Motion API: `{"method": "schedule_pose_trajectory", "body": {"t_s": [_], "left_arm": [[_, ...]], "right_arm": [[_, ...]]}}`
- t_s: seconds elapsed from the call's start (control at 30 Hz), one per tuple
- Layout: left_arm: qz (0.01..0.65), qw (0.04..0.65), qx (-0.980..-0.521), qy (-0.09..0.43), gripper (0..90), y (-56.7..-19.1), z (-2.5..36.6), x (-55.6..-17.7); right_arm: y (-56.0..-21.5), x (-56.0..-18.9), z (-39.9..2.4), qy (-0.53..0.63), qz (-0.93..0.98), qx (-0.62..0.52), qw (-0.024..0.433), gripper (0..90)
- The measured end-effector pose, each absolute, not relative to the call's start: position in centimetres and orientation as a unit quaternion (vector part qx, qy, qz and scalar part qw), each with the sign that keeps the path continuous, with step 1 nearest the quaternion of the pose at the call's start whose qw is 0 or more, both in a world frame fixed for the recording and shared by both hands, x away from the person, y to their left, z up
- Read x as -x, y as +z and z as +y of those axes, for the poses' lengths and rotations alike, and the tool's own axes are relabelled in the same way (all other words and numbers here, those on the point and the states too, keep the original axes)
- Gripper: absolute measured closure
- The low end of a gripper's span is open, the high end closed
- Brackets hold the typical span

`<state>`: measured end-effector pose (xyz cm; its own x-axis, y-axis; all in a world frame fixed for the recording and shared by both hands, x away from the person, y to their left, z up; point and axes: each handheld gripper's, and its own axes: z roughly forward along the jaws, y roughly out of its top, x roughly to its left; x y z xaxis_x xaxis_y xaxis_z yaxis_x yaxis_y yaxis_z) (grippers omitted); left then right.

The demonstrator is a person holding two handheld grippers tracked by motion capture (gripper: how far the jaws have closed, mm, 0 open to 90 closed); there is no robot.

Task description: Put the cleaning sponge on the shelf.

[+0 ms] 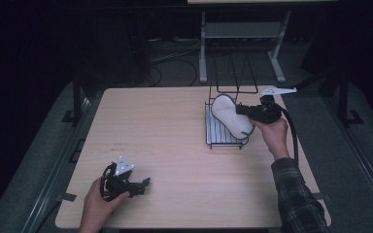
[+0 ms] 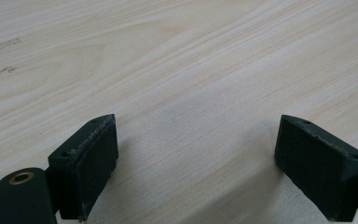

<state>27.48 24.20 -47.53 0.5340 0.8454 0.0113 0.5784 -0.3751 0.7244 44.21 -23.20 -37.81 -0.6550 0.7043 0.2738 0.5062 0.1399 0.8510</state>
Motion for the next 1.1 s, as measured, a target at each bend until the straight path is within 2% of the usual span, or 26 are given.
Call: {"method": "schedule_pose_trajectory", "body": {"t_s": [0.57, 1.1], "left_arm": [[0.442, 0.342, -0.806, 0.195, 12.6, -47.5, 24.2, -27.5], [0.442, 0.343, -0.806, 0.195, 12.6, -47.5, 24.2, -27.5]], "right_arm": [[-40.0, -46.1, -22.4, 0.508, 0.747, -0.422, 0.073, 82.6], [-41.0, -46.9, -22.0, 0.499, 0.742, -0.439, 0.087, 79.0]]}}
